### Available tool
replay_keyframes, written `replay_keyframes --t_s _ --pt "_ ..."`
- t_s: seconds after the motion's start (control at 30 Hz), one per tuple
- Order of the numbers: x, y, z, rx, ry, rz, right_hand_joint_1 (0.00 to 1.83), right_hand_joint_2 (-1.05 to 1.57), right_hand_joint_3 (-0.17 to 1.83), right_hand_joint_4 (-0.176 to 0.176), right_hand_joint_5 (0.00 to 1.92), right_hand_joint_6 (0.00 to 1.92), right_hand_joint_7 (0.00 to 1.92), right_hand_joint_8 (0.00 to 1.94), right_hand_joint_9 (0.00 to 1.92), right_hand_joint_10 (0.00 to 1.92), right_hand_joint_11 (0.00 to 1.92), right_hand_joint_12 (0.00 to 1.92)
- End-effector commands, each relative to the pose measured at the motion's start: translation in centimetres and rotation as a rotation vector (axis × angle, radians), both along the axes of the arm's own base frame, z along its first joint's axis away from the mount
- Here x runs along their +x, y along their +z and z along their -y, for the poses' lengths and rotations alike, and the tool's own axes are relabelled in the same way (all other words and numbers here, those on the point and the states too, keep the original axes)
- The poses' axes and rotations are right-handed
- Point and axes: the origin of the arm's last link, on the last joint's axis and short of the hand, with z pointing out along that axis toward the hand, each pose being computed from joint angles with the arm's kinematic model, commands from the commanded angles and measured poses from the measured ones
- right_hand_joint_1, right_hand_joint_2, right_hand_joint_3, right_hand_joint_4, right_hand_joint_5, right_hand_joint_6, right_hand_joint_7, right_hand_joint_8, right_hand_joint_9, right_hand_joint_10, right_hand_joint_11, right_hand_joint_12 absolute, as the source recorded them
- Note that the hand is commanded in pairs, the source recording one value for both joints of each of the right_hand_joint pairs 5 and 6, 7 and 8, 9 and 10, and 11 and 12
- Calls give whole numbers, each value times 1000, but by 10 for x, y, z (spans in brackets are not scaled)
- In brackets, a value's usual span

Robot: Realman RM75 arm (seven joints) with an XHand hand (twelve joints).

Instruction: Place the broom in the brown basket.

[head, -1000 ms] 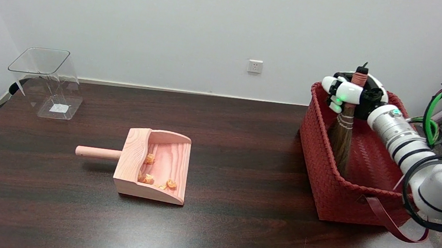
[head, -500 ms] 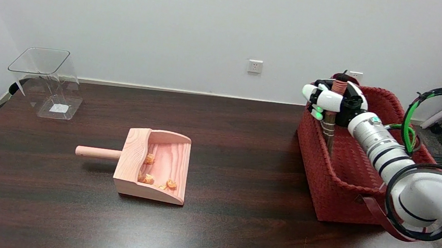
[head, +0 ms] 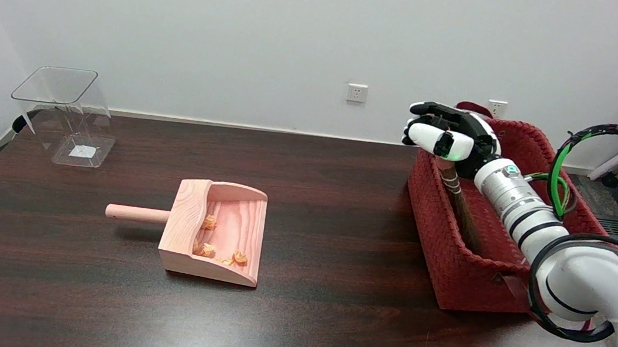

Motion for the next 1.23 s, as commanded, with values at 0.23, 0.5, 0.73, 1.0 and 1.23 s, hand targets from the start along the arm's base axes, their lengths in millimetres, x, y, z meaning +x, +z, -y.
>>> replay_keyframes --t_s 0.23,0.5,0.73,1.0,1.23 --pt "44 29 1 -147 126 -229 1242 -232 1197 0 786 786 865 865 786 786 786 786" --pt "66 38 4 -177 184 -273 1241 -189 1166 0 776 776 867 867 776 776 776 776" --pt "95 45 3 -211 266 -326 1237 -161 1166 0 768 768 842 842 768 768 768 768" --pt "122 56 -3 -259 339 -386 1239 -71 1130 0 770 770 857 857 770 770 770 770" --pt "133 57 -5 -268 363 -463 1234 -36 1138 0 760 760 840 840 760 760 760 760"
